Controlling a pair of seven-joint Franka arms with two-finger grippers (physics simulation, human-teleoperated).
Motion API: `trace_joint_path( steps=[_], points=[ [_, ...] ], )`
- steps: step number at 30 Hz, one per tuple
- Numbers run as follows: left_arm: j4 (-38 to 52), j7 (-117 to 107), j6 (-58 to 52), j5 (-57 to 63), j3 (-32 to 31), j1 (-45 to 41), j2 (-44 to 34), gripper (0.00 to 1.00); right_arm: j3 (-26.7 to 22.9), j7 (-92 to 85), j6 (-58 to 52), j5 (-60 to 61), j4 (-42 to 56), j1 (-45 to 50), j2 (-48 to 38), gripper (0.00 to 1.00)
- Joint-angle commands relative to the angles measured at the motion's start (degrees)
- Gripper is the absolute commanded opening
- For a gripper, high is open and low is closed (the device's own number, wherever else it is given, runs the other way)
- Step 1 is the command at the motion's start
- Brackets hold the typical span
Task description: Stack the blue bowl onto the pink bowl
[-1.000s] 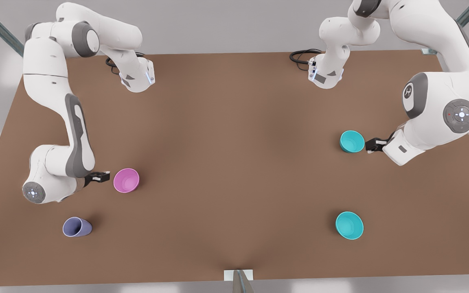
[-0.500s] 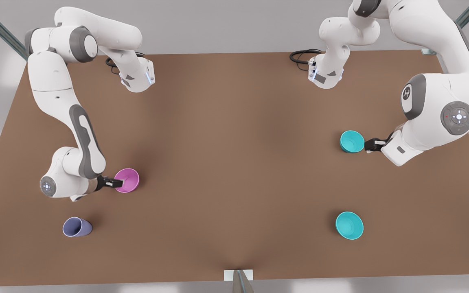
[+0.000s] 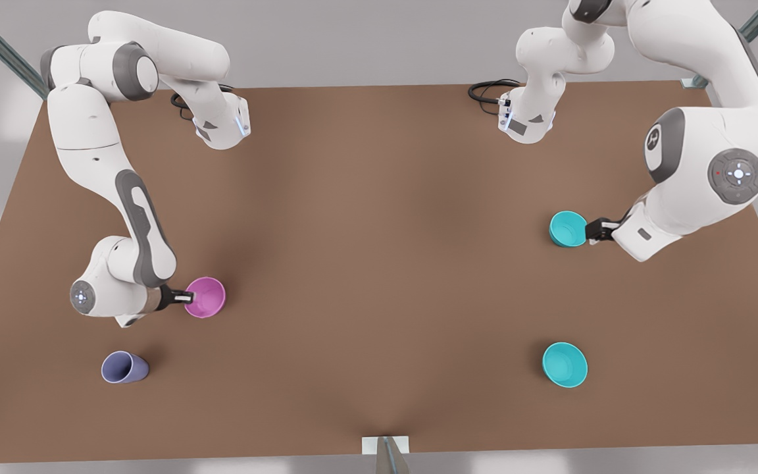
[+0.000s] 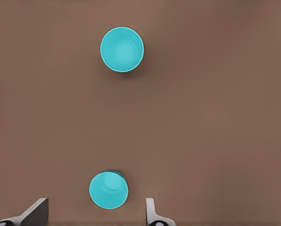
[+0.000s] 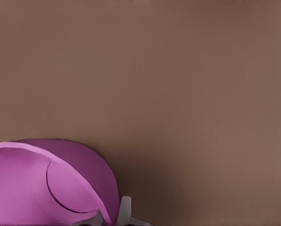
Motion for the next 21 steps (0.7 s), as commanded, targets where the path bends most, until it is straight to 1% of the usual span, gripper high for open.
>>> trace_joint_path(
  steps=[1,3,4,5,6,8,11,13,15,16,17,18,21],
  points=[
    [0.1,-2.3,-0.1,0.1,0.0,-0.1,-0.1,1.0,0.2,-4.3,-0.4,-0.7,0.4,-0.1,-0.3,0.21],
    [0.1,-2.3,-0.1,0.1,0.0,0.0,0.0,1.0,2.1,-3.9,-4.1,0.1,1.7,0.0,-2.8,0.21],
    [0.1,-2.3,-0.1,0.1,0.0,0.0,-0.1,1.0,3.3,-3.6,-6.5,1.9,2.6,0.1,-3.7,0.21],
    [0.1,-2.2,-0.1,0.1,0.1,0.0,0.0,1.0,5.0,-3.5,-10.0,6.6,5.3,0.7,-3.8,0.21],
    [0.1,-2.3,-0.1,0.1,0.0,-0.1,-0.1,1.0,7.1,-2.6,-9.9,8.4,6.2,0.9,-3.8,0.21],
    [0.1,-2.3,-0.1,0.0,0.0,-0.1,0.0,1.0,13.6,4.9,-7.5,9.6,10.7,1.5,-1.4,0.21],
    [0.1,-2.2,-0.1,0.1,0.1,0.0,-0.1,1.0,13.7,17.4,1.1,11.2,18.4,13.2,5.9,0.21],
    [0.2,-1.1,0.5,0.0,0.6,0.1,0.6,1.0,13.6,25.6,5.8,10.9,22.0,18.6,9.4,0.21],
    [0.4,-1.1,0.4,-0.7,0.7,0.3,1.0,1.0,13.4,33.6,7.0,10.9,26.4,22.9,12.5,0.21],
    [0.4,-1.9,0.3,-0.7,0.7,0.1,1.3,1.0,13.4,37.2,10.7,10.8,26.7,25.1,13.9,0.21],
    [0.4,-2.0,0.0,-0.7,0.5,0.0,1.1,1.0,12.0,38.9,12.8,10.7,27.9,27.7,15.3,0.21],
    [0.3,-1.9,-0.1,-0.7,0.5,0.0,1.1,1.0,8.3,40.9,13.5,10.8,29.1,32.0,16.3,0.21],
    [0.2,-1.7,-0.3,-0.7,0.4,0.0,0.9,1.0,4.8,43.5,13.2,10.6,31.5,35.8,18.9,0.21]
  ],
)
